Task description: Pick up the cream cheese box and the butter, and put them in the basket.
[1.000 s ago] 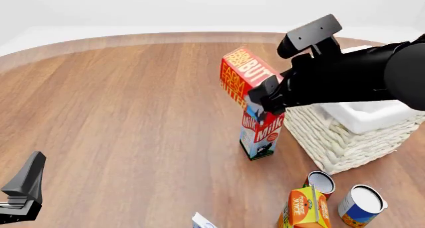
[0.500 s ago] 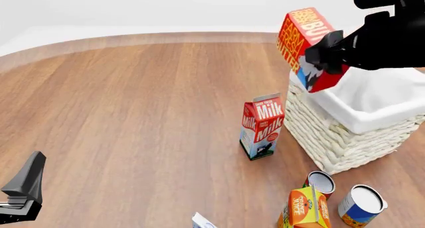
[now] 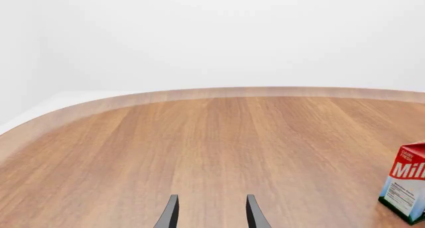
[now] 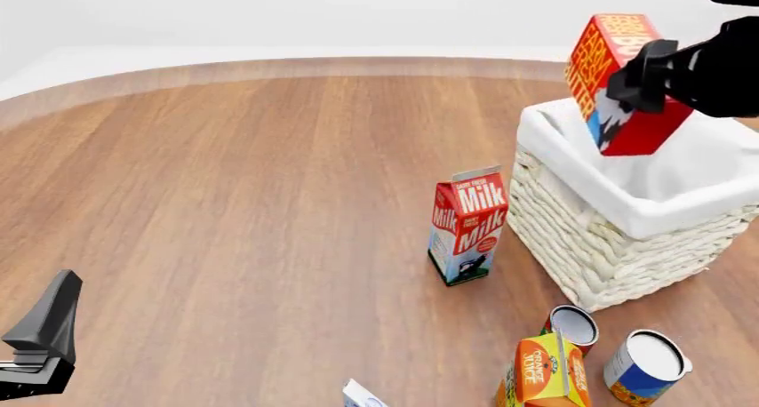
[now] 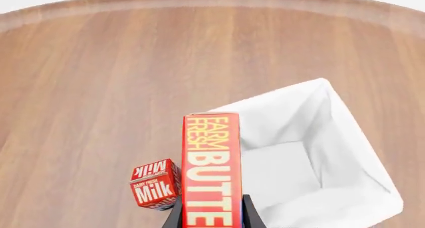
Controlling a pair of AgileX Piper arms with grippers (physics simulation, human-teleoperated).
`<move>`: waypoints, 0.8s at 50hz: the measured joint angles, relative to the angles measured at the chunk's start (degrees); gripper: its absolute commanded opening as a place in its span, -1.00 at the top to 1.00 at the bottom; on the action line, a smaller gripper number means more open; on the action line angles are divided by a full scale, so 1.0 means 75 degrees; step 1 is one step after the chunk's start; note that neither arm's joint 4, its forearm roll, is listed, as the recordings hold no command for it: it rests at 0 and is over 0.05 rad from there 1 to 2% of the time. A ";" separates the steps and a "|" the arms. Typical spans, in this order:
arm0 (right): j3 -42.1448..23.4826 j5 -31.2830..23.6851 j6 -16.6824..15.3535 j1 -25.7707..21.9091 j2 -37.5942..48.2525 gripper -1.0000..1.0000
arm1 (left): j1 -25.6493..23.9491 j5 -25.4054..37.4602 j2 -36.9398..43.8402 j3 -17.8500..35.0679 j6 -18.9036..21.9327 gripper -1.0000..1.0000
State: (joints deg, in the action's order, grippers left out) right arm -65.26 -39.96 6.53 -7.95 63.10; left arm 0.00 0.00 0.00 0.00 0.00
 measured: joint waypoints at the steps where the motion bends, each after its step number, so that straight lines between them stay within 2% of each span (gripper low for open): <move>1: -0.0011 -0.0002 0.0019 0.0049 0.0020 1.00 | 0.0000 0.0000 0.0000 0.0000 0.0000 -1.00; 24: 0.0109 0.0509 0.0527 0.0914 0.0478 1.00 | 0.0000 0.0000 0.0000 0.0000 0.0000 -1.00; 40: 0.0372 0.0874 0.0938 0.1102 0.0573 1.00 | 0.0000 0.0000 0.0000 0.0000 0.0000 -1.00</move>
State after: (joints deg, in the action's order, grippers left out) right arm -62.47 -33.40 13.57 0.31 67.39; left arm 0.00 0.00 0.00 0.00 0.00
